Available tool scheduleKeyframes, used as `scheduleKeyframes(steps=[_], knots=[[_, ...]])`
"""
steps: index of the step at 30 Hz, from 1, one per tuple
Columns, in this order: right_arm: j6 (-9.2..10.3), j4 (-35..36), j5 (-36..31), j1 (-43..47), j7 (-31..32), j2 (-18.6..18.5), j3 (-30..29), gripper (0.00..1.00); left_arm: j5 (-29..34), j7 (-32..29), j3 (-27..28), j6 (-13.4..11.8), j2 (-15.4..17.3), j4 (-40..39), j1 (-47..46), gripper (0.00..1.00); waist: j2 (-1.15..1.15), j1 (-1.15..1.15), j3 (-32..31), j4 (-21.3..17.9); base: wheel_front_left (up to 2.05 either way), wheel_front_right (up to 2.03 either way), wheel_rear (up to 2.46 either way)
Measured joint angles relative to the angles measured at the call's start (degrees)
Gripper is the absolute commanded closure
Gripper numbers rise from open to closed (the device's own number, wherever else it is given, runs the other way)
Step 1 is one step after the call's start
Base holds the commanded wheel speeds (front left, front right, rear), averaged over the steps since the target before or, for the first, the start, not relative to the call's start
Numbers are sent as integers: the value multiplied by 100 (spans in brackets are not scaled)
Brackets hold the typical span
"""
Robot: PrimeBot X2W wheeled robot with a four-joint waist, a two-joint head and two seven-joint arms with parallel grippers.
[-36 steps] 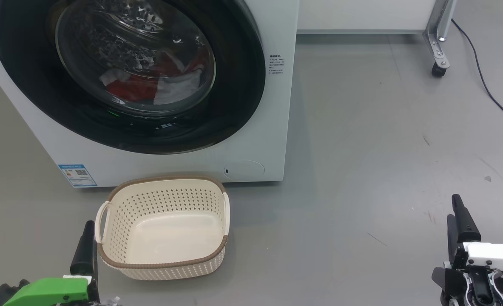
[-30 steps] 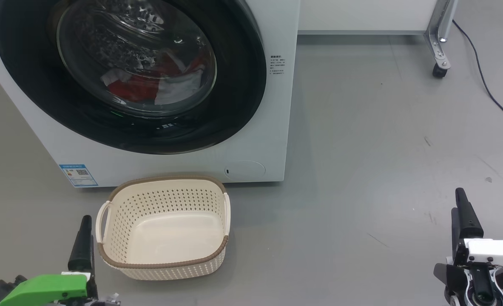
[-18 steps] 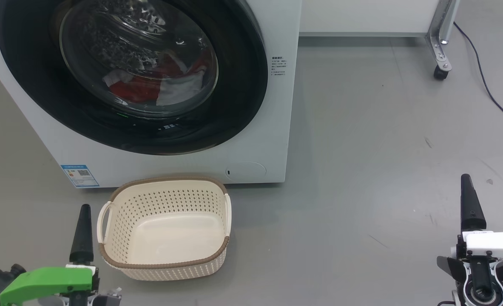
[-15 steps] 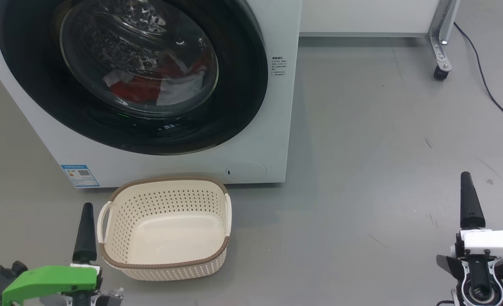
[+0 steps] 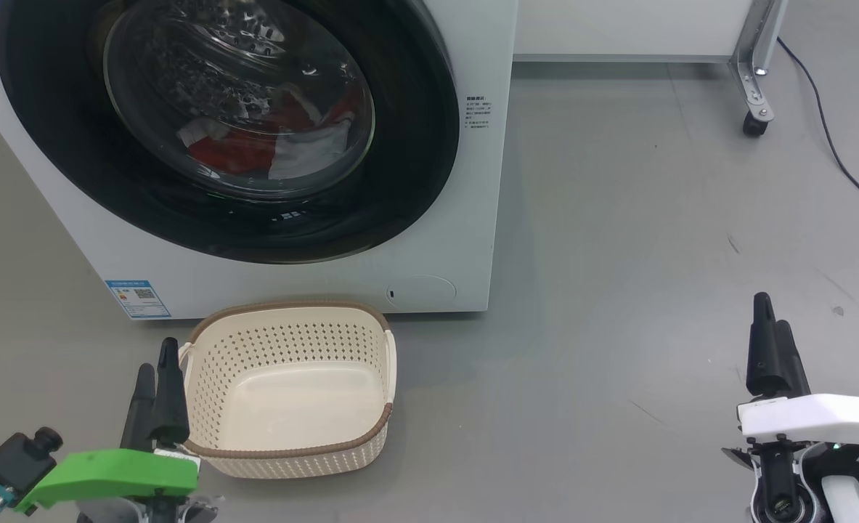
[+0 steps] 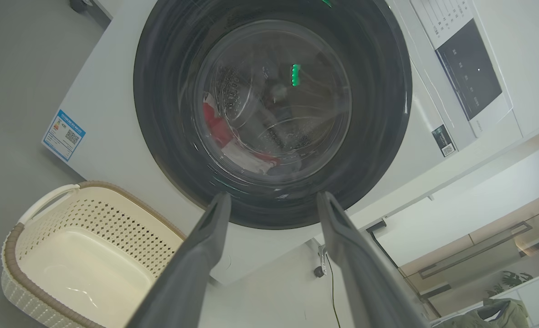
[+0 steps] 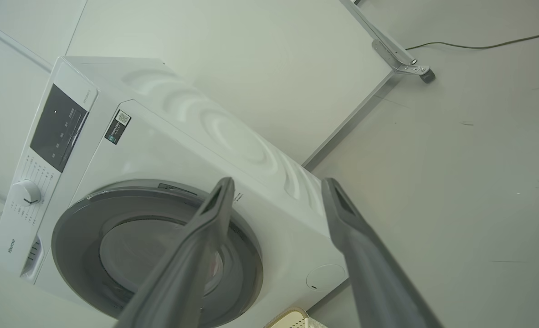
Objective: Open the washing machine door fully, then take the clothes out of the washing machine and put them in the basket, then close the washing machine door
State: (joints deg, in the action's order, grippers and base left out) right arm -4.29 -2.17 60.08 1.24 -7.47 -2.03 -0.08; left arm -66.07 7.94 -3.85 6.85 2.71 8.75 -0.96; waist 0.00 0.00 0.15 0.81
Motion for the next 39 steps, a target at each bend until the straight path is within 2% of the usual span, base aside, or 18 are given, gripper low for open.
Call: scheduleKeyframes(steps=[9,11,21,32,39], knots=[[159,76,-1006,44,-179,-1,275,0,1246,160,-267,-59,65,-1,1,0,0,0,18,1,0,0,0],[248,85,-1255,44,-201,-1,335,0,1492,181,-319,-110,63,-1,1,0,0,0,24,2,0,0,0],[492,66,-2185,61,-379,-5,599,0,2525,347,-460,-260,54,11,1,0,0,0,37,1,0,0,0],[802,-190,-3065,171,-568,-11,781,0,3976,536,-744,-554,70,182,10,0,0,0,18,-4,0,0,0],[950,-414,-3482,257,-603,-25,794,0,4404,634,-760,-726,66,352,24,0,0,0,-4,-8,0,0,0]])
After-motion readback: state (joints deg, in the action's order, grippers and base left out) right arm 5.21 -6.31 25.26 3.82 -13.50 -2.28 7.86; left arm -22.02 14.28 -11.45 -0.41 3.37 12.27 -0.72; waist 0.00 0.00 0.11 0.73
